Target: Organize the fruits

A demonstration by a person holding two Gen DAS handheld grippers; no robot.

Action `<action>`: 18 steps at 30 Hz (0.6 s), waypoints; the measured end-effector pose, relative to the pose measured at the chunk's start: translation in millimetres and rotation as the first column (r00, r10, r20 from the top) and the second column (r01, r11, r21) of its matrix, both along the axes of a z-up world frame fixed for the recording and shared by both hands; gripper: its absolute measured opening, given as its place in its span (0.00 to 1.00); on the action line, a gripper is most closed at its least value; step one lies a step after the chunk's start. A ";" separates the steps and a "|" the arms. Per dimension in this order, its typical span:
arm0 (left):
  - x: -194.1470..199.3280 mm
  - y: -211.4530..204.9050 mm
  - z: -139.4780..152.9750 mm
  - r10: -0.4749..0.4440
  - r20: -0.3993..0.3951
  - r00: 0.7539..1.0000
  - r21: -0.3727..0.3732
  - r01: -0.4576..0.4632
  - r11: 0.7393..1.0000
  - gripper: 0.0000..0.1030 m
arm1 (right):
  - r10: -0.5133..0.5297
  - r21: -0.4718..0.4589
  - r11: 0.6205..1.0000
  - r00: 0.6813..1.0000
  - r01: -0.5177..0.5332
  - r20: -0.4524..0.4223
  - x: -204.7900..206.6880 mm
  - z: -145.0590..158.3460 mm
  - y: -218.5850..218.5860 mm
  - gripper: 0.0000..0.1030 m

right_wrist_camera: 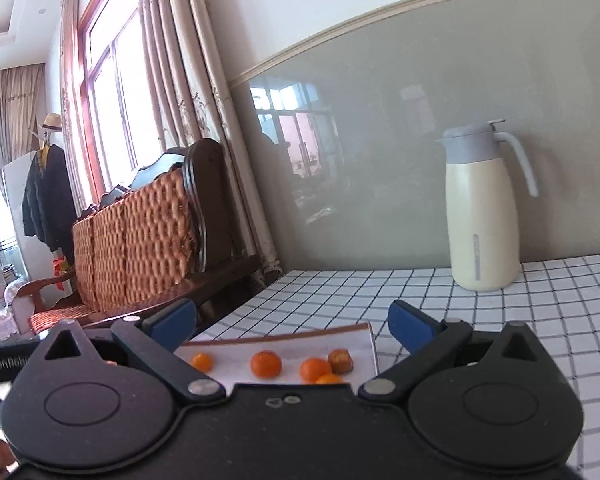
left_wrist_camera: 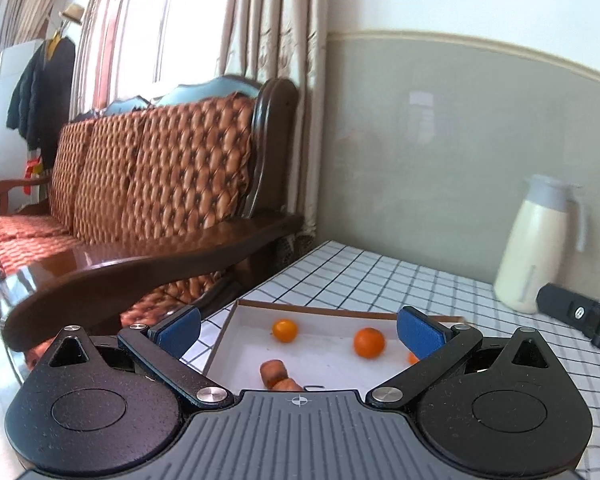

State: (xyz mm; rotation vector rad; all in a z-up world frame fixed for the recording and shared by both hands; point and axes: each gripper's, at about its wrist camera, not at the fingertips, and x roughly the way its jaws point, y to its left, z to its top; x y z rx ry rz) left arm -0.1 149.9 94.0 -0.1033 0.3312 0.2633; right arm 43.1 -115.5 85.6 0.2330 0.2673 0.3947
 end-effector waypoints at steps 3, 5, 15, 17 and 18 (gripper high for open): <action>-30.5 -7.8 15.0 -0.008 0.011 1.000 -0.007 0.008 1.000 1.00 | -0.007 -0.008 1.000 1.000 0.007 -0.006 -32.2 8.6 -8.5 0.94; -53.3 -11.7 25.0 -0.015 0.026 1.000 -0.018 0.015 1.000 1.00 | -0.011 0.001 1.000 1.000 0.011 -0.015 -51.3 14.1 -14.7 0.94; -126.0 -32.2 43.0 -0.065 0.057 0.996 0.035 0.064 0.997 1.00 | -0.075 -0.045 0.996 0.997 0.075 -0.008 -127.5 32.7 -31.3 0.94; -129.5 -37.3 41.9 -0.082 0.045 0.996 0.054 0.080 0.995 1.00 | -0.079 -0.061 0.995 0.997 0.079 -0.004 -129.8 33.8 -31.7 0.94; -129.9 -39.2 41.4 -0.088 0.043 0.995 0.064 0.085 0.994 1.00 | -0.079 -0.065 0.995 0.997 0.079 -0.003 -131.2 34.0 -33.1 0.94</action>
